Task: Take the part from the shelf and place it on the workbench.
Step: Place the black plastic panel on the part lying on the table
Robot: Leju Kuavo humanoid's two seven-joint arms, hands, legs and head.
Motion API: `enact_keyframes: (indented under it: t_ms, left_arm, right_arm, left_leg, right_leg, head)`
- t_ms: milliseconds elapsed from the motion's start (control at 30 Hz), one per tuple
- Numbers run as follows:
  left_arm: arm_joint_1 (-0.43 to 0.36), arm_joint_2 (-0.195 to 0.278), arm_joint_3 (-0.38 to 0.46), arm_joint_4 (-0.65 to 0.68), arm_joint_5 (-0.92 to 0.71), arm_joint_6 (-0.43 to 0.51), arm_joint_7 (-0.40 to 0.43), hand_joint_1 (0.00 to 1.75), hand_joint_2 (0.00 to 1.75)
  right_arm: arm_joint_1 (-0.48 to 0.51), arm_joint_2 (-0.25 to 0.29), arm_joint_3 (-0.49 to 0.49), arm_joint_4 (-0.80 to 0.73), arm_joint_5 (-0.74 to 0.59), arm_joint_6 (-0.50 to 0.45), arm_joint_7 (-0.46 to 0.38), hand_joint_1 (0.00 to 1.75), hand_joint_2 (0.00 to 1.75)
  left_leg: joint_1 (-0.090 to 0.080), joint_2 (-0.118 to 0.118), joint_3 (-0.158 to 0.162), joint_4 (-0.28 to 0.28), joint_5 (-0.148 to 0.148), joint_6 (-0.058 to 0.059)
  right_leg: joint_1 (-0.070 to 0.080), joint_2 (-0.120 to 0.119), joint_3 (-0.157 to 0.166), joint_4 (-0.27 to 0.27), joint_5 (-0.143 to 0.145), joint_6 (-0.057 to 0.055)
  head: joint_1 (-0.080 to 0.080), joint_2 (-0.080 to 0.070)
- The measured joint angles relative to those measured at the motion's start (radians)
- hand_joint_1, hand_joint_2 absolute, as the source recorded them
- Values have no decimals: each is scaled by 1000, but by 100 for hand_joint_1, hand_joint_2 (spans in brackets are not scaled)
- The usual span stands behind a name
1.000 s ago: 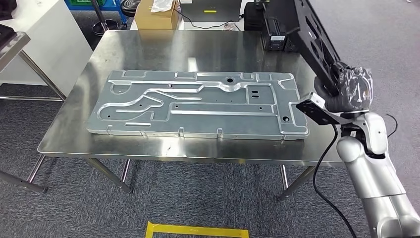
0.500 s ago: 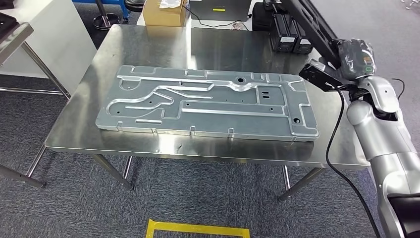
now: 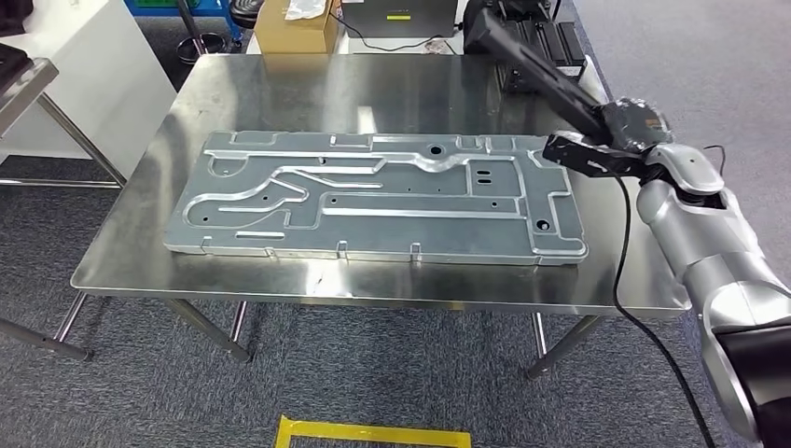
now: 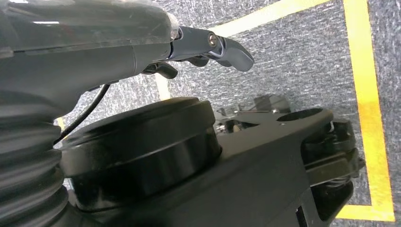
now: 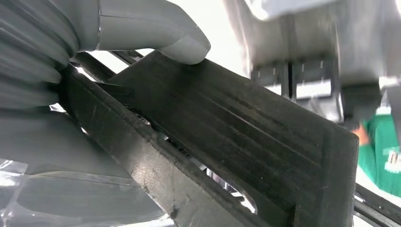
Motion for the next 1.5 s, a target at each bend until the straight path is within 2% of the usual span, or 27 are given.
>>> enact_keyframes:
  t_ms: [67, 100, 133, 200, 267, 333, 400, 433, 467, 500, 600, 667, 733, 800, 833, 933, 967, 1000, 1033, 1067, 1133, 1233, 1300, 1367, 1433, 1467, 1500]
  left_arm:
    - [4, 0, 0, 0, -1, 0, 3, 0, 175]
    - [6, 0, 0, 0, -2, 1, 5, 0, 175]
    - [8, 0, 0, 0, -2, 1, 6, 0, 175]
    - [9, 0, 0, 0, -2, 1, 8, 0, 175]
    - [8, -1, 0, 0, -1, 0, 10, 0, 175]
    - [7, -3, 0, 0, 0, -1, 11, 0, 175]
    - [7, -4, 0, 0, 3, -2, 12, 0, 175]
    - [8, -4, 0, 0, 4, -2, 12, 0, 175]
    - [8, -5, 0, 0, 5, -3, 13, 0, 175]
    - [8, -5, 0, 1, 6, -3, 13, 0, 175]
    - [8, -7, 0, 1, 5, 0, 14, 0, 175]
    - [7, -8, 0, 1, 5, 6, 17, 0, 175]
    - [7, -11, 0, 1, 3, 17, 19, 0, 175]
    - [6, -14, 0, 1, 0, 25, 20, 0, 175]
    - [6, -16, 0, 1, -2, 27, 20, 0, 175]
    - [1, -19, 0, 1, -3, 30, 15, 0, 175]
    - [-2, -20, 0, 1, -3, 30, 14, 0, 175]
    - [-3, -21, 0, 1, -4, 30, 14, 0, 175]
    - [-3, -22, 0, 1, -5, 30, 14, 0, 175]
    - [-2, -22, -1, 1, -8, 30, 14, 0, 175]
    - [1, -22, -3, 1, -14, 30, 15, 0, 175]
    - [4, -22, -7, 1, -17, 30, 19, 0, 175]
    - [5, -24, -10, 1, -18, 29, 20, 0, 175]
    - [4, -26, -14, 1, -19, 27, 20, 0, 175]
    - [4, -28, -16, 1, -19, 27, 20, 0, 175]
    - [4, -28, -16, 1, -19, 27, 20, 0, 175]
    - [5, -29, -16, 1, -19, 26, 19, 0, 175]
  right_arm:
    - [-16, 13, 15, 29, 4, 15, -6, 168, 175]
    - [-28, 22, 24, 44, 5, 23, -8, 168, 175]
    - [-39, 31, 35, 61, 7, 31, -8, 168, 175]
    - [-55, 53, 57, 93, 12, 46, -2, 168, 175]
    - [-64, 79, 76, 117, 16, 55, 7, 168, 175]
    - [-73, 109, 94, 139, 18, 59, 16, 168, 175]
    - [-76, 140, 110, 162, 22, 60, 26, 168, 175]
    - [-72, 155, 117, 172, 24, 60, 33, 168, 175]
    - [-66, 170, 124, 182, 26, 60, 38, 168, 175]
    - [-60, 184, 130, 190, 27, 60, 44, 168, 175]
    - [-53, 222, 144, 210, 31, 66, 53, 168, 175]
    - [-54, 241, 151, 221, 34, 75, 56, 168, 175]
    - [-52, 256, 156, 230, 36, 87, 55, 168, 175]
    - [-52, 271, 160, 238, 36, 98, 53, 168, 175]
    - [-52, 278, 161, 242, 36, 100, 52, 168, 175]
    - [-49, 295, 163, 252, 34, 101, 54, 168, 175]
    - [-47, 298, 165, 255, 34, 101, 54, 168, 175]
    - [-46, 301, 166, 258, 33, 102, 55, 168, 175]
    - [-44, 303, 166, 260, 31, 102, 56, 168, 175]
    - [-44, 305, 167, 262, 29, 103, 57, 168, 175]
    - [-43, 309, 167, 264, 25, 103, 60, 168, 175]
    - [-36, 312, 167, 268, 23, 103, 62, 168, 175]
    - [-30, 315, 167, 269, 19, 102, 64, 168, 175]
    - [-28, 320, 168, 271, 12, 102, 69, 168, 175]
    - [-23, 324, 168, 274, 8, 102, 74, 168, 175]
    - [-19, 326, 168, 275, 7, 102, 75, 168, 175]
    - [-16, 327, 168, 277, 7, 102, 76, 168, 175]
  left_leg:
    - [-4, 0, 58, -133, 75, 17]
    - [-7, 0, 84, -192, 100, 25]
    - [-9, 0, 101, -233, 110, 32]
    - [-13, 0, 110, -259, 107, 35]
    - [-6, 3, 120, -280, 112, 37]
    - [0, 6, 130, -298, 122, 41]
    - [0, 7, 131, -300, 123, 43]
    - [1, 6, 131, -299, 123, 42]
    - [2, 4, 131, -296, 121, 40]
    - [5, 3, 131, -292, 118, 37]
    - [10, -1, 125, -264, 100, 17]
    - [8, -1, 117, -250, 93, 6]
    - [8, -1, 114, -250, 92, -1]
    - [11, 0, 107, -227, 74, -11]
    - [12, 1, 92, -191, 51, -15]
    - [13, 2, 9, -3, -35, -20]
    - [13, 2, -7, 34, -42, -19]
    - [12, 2, -6, 33, -29, -15]
    - [11, 2, 14, -8, 1, -8]
    - [8, 1, 46, -78, 40, 1]
    - [1, 1, 104, -201, 83, 17]
    - [-5, 1, 125, -256, 87, 24]
    - [1, 3, 134, -276, 98, 29]
    - [6, 6, 144, -293, 108, 33]
    - [6, 8, 144, -295, 109, 35]
    - [7, 8, 144, -294, 108, 35]
    - [8, 7, 144, -292, 107, 34]
  right_leg:
    - [4, 3, 6, -1, -3, -1]
    - [5, 4, 6, -1, -4, 1]
    - [5, 5, 5, -1, -3, 4]
    - [4, 6, 1, -4, 1, 13]
    - [4, 4, -1, -3, -3, 21]
    - [3, 4, -26, 54, -40, 27]
    - [0, 3, -84, 179, -98, 34]
    - [-3, 3, -110, 233, -114, 37]
    - [-6, 3, -124, 256, -112, 41]
    - [-10, 3, -119, 240, -90, 45]
    - [-19, 2, -40, 70, -5, 53]
    - [-17, 5, -22, 24, -1, 43]
    - [-14, 7, -24, 23, 0, 25]
    - [-13, 6, -22, 21, 1, 11]
    - [-14, 6, -21, 20, 1, 5]
    - [-8, 6, -19, 19, -1, -3]
    - [-6, 7, -17, 19, -2, -4]
    - [-2, 8, -16, 19, -2, -5]
    - [0, 9, -13, 19, -3, -6]
    - [2, 10, -11, 19, -4, -7]
    - [6, 11, -10, 17, -4, -5]
    - [4, 12, -13, 9, 4, 9]
    - [4, 10, -13, 13, -3, 19]
    - [4, 8, -45, 85, -49, 25]
    - [2, 8, -106, 211, -105, 30]
    - [0, 8, -127, 254, -115, 34]
    - [-3, 8, -133, 262, -105, 37]
  head:
    - [1, 0]
    - [1, 0]
    - [0, 0]
    - [-1, 0]
    - [-1, 0]
    - [0, 0]
    - [0, 0]
    - [0, 0]
    - [0, 0]
    - [0, 0]
    - [1, 0]
    - [1, 0]
    - [0, 0]
    - [0, 0]
    - [-1, 0]
    - [-1, 0]
    - [-1, 0]
    - [-1, 0]
    - [-1, 0]
    - [-1, 0]
    - [-1, 0]
    - [-1, 0]
    - [0, 0]
    - [1, 0]
    - [1, 0]
    - [1, 0]
    - [1, 0]
